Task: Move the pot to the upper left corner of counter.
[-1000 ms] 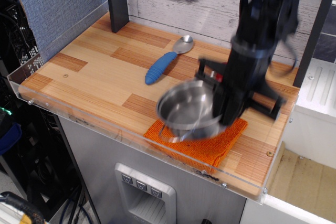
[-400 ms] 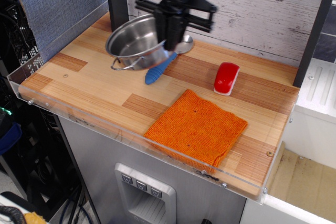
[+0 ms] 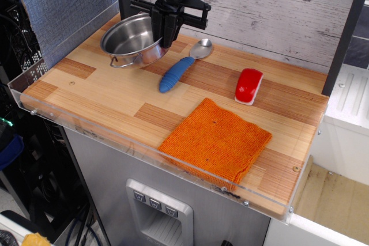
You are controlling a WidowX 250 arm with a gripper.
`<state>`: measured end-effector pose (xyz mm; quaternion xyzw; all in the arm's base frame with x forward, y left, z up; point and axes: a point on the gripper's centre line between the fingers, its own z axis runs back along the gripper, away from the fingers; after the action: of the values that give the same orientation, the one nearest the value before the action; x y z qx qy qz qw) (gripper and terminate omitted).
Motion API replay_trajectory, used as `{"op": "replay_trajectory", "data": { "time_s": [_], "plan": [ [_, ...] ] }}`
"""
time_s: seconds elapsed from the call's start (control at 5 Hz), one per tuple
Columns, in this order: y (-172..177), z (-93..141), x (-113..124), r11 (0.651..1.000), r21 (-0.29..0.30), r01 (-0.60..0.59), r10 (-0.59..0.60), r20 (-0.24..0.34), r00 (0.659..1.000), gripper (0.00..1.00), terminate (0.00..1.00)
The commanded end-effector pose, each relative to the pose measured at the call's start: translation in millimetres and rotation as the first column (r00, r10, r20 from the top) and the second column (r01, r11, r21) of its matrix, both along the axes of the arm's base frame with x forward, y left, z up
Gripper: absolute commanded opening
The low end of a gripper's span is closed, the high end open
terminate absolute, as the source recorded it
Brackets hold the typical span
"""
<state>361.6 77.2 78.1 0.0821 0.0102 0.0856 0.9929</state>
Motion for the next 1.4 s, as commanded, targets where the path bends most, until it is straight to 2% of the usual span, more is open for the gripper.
{"op": "replay_trajectory", "data": {
  "time_s": [0.0,0.4,0.8,1.0,1.2],
  "plan": [
    [27,10,23,0.997,0.025,-0.072,0.072,0.030,0.997,0.00,0.00],
    [50,-3,44,0.993,0.055,-0.102,0.102,-0.004,0.995,0.00,0.00],
    [64,-19,53,0.991,0.087,-0.100,0.103,-0.035,0.994,0.00,0.00],
    [65,-25,53,0.993,0.074,-0.096,0.100,-0.053,0.994,0.00,0.00],
    [50,-33,53,0.994,0.063,-0.091,0.095,-0.072,0.993,0.00,0.00]
  ]
}}
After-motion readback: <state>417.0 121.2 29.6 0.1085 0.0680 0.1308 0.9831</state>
